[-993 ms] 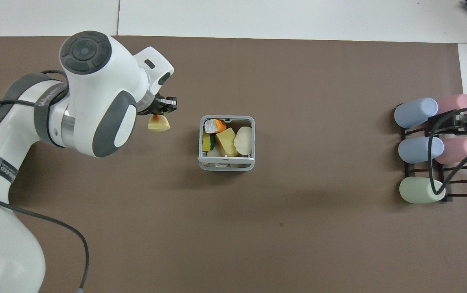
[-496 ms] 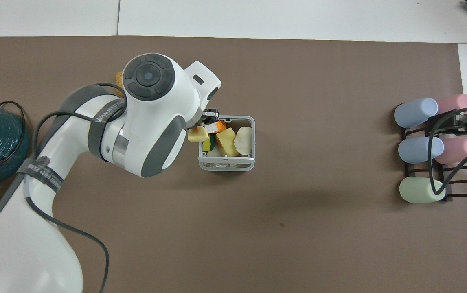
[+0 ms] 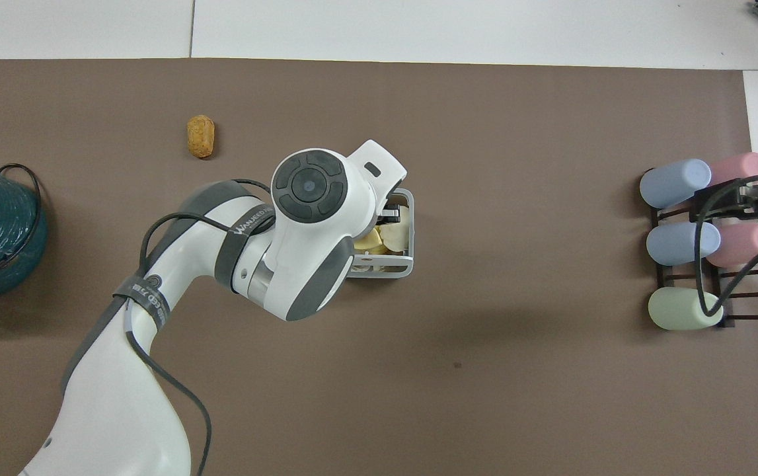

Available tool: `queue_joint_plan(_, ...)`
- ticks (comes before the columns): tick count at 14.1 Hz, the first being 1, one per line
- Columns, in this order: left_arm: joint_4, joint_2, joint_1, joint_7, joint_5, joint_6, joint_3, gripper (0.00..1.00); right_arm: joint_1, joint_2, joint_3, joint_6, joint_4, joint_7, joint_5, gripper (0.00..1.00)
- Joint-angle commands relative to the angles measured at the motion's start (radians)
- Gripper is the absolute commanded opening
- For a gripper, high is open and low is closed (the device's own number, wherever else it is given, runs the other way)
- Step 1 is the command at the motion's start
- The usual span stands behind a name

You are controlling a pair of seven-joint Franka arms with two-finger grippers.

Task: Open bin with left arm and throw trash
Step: 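Lower the toast into the bin and open the left gripper, then move the left gripper to the tan bread roll and grasp it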

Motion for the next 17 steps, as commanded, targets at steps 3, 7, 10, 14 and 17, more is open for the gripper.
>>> queue_joint_plan(3, 0.025, -0.005, 0.021, 0.008, -0.010, 0.011, 0.015, 1.00, -0.003, -0.022, 0.001, 0.004, -0.025, -0.001, 0.012, 1.00)
queue_joint_plan(7, 0.166, 0.012, 0.070, 0.011, 0.003, -0.138, 0.018, 1.00, -0.004, -0.022, 0.001, 0.006, -0.025, -0.001, 0.012, 1.00)
queue_joint_plan(10, 0.257, 0.015, 0.140, 0.092, 0.005, -0.256, 0.018, 1.00, -0.004, -0.022, 0.001, 0.006, -0.025, -0.001, 0.012, 1.00)
queue_joint_plan(14, 0.257, 0.026, 0.272, 0.299, 0.003, -0.224, 0.021, 1.00, -0.004, -0.022, 0.001, 0.006, -0.026, -0.001, 0.012, 1.00)
queue_joint_plan(17, 0.165, 0.030, 0.349, 0.436, 0.006, -0.084, 0.023, 1.00, -0.003, -0.022, 0.001, 0.006, -0.026, -0.001, 0.012, 1.00)
